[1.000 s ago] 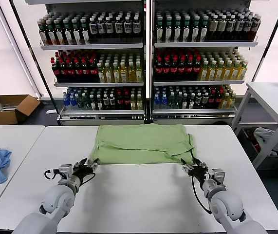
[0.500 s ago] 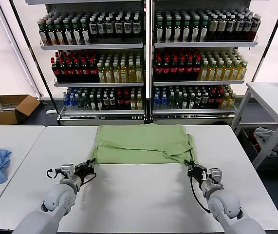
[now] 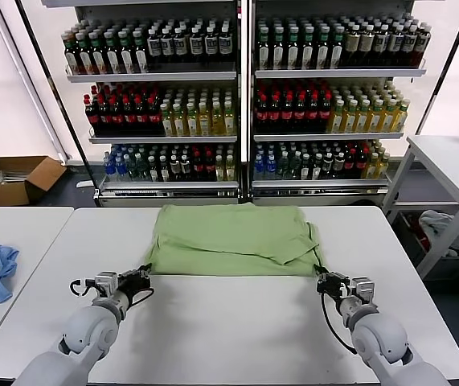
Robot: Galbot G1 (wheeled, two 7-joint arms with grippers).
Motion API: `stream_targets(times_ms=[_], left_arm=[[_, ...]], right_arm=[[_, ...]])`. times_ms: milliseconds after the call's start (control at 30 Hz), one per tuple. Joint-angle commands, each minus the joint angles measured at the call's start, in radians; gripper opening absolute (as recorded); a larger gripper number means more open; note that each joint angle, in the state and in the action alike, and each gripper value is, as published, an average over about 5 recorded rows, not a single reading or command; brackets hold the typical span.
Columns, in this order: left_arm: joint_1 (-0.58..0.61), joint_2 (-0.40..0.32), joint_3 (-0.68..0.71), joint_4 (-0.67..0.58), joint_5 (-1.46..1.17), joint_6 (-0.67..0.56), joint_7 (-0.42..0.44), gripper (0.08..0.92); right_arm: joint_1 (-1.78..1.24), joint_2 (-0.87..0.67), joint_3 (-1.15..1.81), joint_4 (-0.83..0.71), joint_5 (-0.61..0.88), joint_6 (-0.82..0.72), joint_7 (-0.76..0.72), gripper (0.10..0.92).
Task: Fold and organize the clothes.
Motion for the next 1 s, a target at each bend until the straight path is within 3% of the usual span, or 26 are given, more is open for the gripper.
stream_targets(times_ms=[33, 333, 633, 767, 1000], left_arm=[[0.121, 0.091, -0.018, -0.185, 0.001, 0.019, -0.082, 0.083], [0.408, 0.157, -0.052, -0.413, 0.016, 0.013, -0.265, 0.083], [0.659, 0.151, -0.041, -0.587, 0.095, -0.016, -0.51, 0.083], [0.725, 0.145, -0.04, -0.609, 0.13, -0.043, -0.551, 0.083], [0.766, 0.111, -0.029, -0.566, 0.173, -0.137, -0.623, 0.083]], right_arm=[[-0.162, -0.124, 0.062, 0.26, 0.03, -0.094, 0.032, 0.106], [-0.495, -0.155, 0.178, 0.46, -0.001, -0.107, 0.046, 0.106], [-0.771, -0.181, 0.32, 0.543, -0.031, -0.103, 0.045, 0.106], [-0.82, -0.181, 0.333, 0.525, -0.062, -0.071, 0.041, 0.106], [-0.835, -0.165, 0.314, 0.465, -0.071, 0.116, 0.011, 0.106]])
